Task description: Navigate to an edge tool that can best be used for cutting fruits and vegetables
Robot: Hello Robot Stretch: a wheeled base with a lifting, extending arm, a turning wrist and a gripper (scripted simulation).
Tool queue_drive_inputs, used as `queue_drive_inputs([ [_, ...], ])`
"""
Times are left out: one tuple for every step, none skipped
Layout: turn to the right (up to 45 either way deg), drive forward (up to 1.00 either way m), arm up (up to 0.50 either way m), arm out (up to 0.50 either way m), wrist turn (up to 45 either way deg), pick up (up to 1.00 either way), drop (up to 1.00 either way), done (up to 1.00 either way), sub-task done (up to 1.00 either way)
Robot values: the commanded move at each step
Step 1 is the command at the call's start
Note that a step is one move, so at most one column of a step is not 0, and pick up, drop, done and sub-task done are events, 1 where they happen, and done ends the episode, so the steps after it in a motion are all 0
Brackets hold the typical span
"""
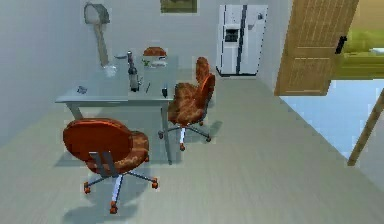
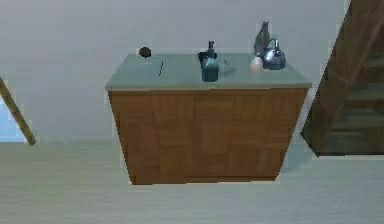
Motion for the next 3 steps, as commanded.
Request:
queue_drive_inputs([
  [-33.0,0.0,0.0,0.0,0.0,0.0,0.0,0.0,0.0],
  [0.0,0.55,0.0,0.0,0.0,0.0,0.0,0.0,0.0],
  [33.0,0.0,0.0,0.0,0.0,0.0,0.0,0.0,0.0],
])
